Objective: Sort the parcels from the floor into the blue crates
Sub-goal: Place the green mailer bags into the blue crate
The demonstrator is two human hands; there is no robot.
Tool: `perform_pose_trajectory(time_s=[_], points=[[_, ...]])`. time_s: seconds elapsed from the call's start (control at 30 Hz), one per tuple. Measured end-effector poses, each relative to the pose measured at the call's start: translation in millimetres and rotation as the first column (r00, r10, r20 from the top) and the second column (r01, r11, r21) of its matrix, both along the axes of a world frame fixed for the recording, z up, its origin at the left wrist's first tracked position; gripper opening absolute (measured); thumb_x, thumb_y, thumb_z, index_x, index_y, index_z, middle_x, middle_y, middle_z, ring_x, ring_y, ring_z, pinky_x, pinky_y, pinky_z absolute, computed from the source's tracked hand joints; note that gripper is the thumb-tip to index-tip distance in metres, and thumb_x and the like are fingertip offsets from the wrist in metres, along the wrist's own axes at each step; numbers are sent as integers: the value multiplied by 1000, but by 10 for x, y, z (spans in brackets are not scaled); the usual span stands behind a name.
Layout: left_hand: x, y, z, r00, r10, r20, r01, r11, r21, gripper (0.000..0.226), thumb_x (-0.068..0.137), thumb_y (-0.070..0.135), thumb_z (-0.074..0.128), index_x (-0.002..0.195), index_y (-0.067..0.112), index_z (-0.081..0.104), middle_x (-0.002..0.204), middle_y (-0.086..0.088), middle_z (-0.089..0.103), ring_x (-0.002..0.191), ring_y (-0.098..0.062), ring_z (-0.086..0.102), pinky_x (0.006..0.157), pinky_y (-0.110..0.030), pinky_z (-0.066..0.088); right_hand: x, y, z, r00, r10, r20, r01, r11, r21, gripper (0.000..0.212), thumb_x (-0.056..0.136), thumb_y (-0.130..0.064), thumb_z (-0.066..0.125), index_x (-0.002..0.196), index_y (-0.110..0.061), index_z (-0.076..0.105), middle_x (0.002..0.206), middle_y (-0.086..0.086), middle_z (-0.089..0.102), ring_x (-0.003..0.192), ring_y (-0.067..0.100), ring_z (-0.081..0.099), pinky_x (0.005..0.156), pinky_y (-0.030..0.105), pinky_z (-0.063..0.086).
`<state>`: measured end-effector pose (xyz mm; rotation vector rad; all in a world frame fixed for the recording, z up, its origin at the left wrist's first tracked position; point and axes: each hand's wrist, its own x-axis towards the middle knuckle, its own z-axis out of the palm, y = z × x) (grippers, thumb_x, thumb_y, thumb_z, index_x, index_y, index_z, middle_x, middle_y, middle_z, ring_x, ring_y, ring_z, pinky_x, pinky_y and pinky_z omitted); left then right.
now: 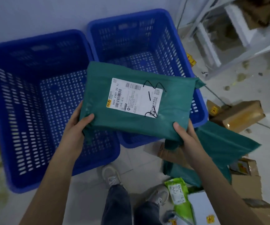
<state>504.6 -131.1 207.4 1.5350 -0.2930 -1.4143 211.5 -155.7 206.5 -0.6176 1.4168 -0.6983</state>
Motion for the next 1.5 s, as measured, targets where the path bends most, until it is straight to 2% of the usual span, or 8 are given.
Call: perform_pose_trajectory(time_s=[0.33,0.53,0.67,0.77,0.97,1.13,1.37,1.5], points=[[1240,292,-199,971,151,186,-175,977,123,51,85,22,65,134,27,50,123,7,63,112,-14,60,99,-36,45,1470,-491,-159,929,368,-52,-369,929,-25,50,89,-38,55,137,-39,38,125,-22,54,113,-4,52,95,25,43],[1628,503,-369,952,197,234,-241,955,176,49,87,26,63,134,31,49,120,10,63,110,-11,59,96,-35,47,2043,-606,-398,860,510,-34,-510,860,0,54,95,-32,49,144,-34,28,121,-26,49,106,-11,49,88,15,44],[1774,641,-408,940,242,242,-298,926,231,50,89,26,61,136,34,46,117,13,62,109,-12,59,85,-33,50,2303,-656,-488,815,578,-45,-578,816,11,58,96,-32,48,148,-31,23,139,-16,44,123,4,47,107,29,39],[1908,648,-457,936,259,238,-313,923,224,48,90,23,59,136,31,47,116,11,62,108,-14,60,80,-30,50,2474,-715,-527,775,629,-69,-629,777,16,60,97,-34,45,150,-33,17,140,-18,40,127,3,40,110,27,33],[2194,538,-805,939,256,230,-305,927,216,53,89,22,61,139,28,43,123,10,60,110,-11,60,95,-35,48,2804,-838,-771,746,653,-132,-658,753,4,59,98,-31,43,150,-33,15,130,-26,39,123,-1,40,109,23,32],[2361,414,-1251,964,209,165,-251,922,294,60,91,21,59,145,26,33,131,3,52,115,-17,54,104,-36,42,3047,-809,-1097,725,639,-257,-655,755,29,59,100,-15,42,151,-23,12,134,-12,37,121,2,36,102,15,29],[2741,464,-2092,988,34,154,-92,918,385,61,96,17,52,150,26,24,148,-2,40,133,-23,43,113,-44,34,3312,-793,-1778,655,673,-344,-652,733,192,60,98,-9,46,151,-17,17,146,7,41,131,22,43,103,24,33],[2847,469,-2458,975,42,217,-129,906,403,60,98,15,47,150,30,21,151,1,37,135,-23,40,114,-44,33,3470,-751,-2100,626,697,-350,-641,715,279,63,95,-3,46,150,-18,19,144,7,43,115,18,48,96,26,38]])
